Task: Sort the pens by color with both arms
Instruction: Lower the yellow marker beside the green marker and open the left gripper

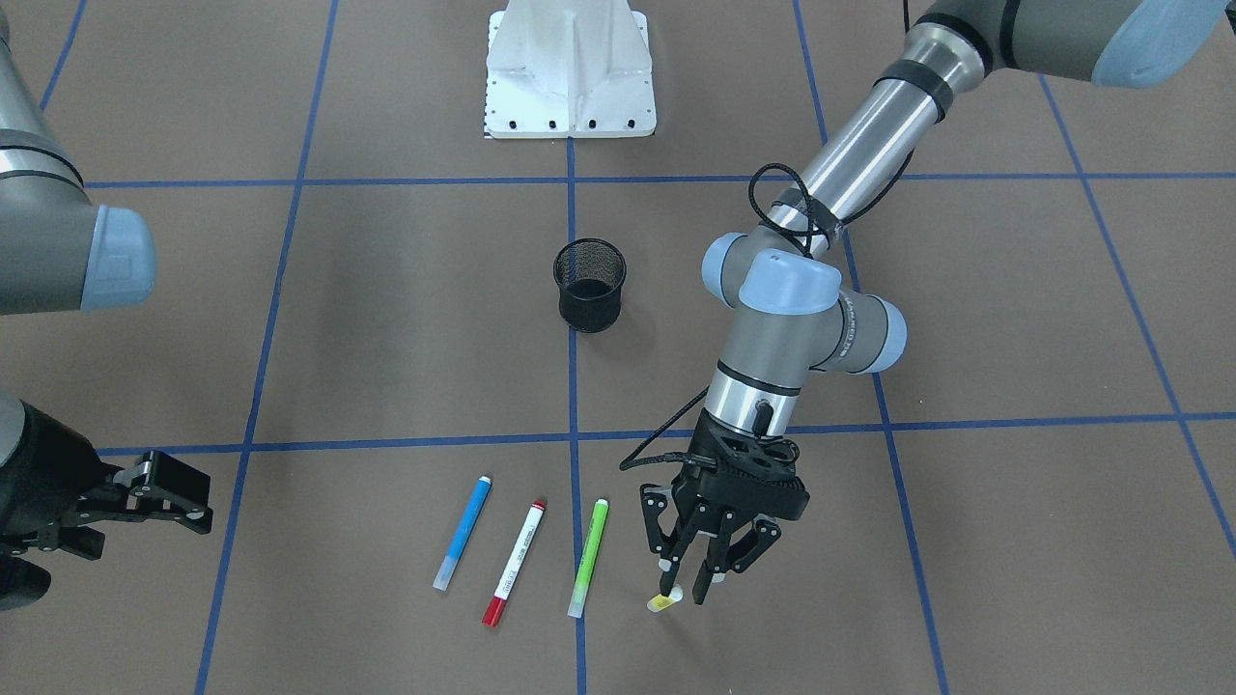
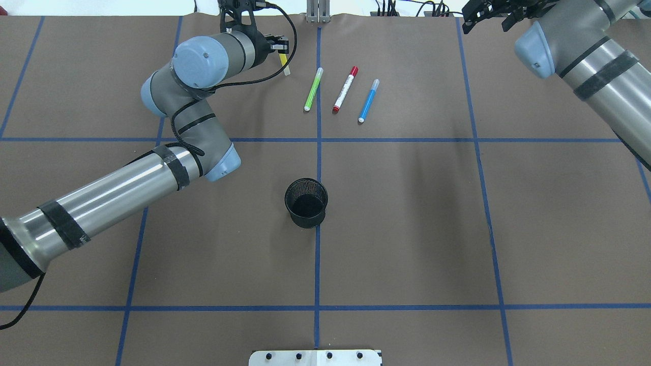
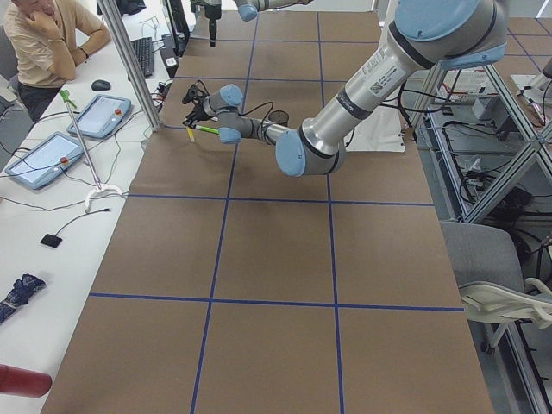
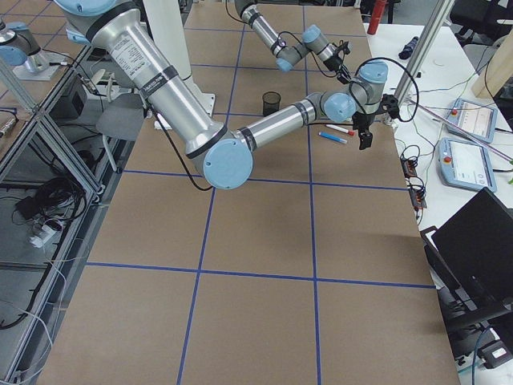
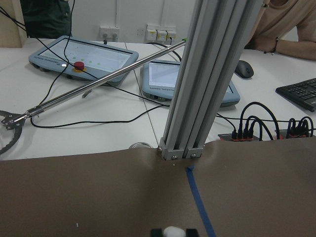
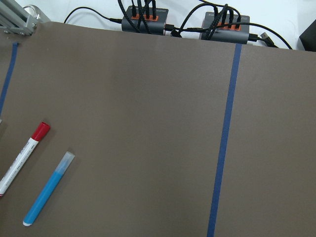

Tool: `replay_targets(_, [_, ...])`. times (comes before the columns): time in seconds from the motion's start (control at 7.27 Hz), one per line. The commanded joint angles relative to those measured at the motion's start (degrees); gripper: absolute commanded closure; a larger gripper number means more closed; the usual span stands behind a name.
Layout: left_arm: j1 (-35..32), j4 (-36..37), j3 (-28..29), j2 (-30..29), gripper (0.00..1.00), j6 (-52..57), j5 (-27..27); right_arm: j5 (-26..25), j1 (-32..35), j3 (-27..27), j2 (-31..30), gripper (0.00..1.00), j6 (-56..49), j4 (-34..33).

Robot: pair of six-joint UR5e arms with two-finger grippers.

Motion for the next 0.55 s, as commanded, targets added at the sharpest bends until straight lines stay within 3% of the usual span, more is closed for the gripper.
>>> replay_targets(0.0, [-0.36, -0.08, -6.73, 5.09, 0.25, 1.56, -3.4, 0.0, 0.0, 0.0, 0.04, 0.01, 0.0, 0.0])
replay_targets(0.14, [-0.45, -0.08, -8.33, 6.34, 0.23, 1.56, -3.95, 0.0, 0.0, 0.0, 0.13, 0.01, 0.0, 0.0])
replay_targets(0.41, [-0.45, 0.61, -11.41, 7.84, 0.08, 1.92, -3.96, 0.0, 0.0, 0.09, 0.13, 0.01, 0.0, 0.0])
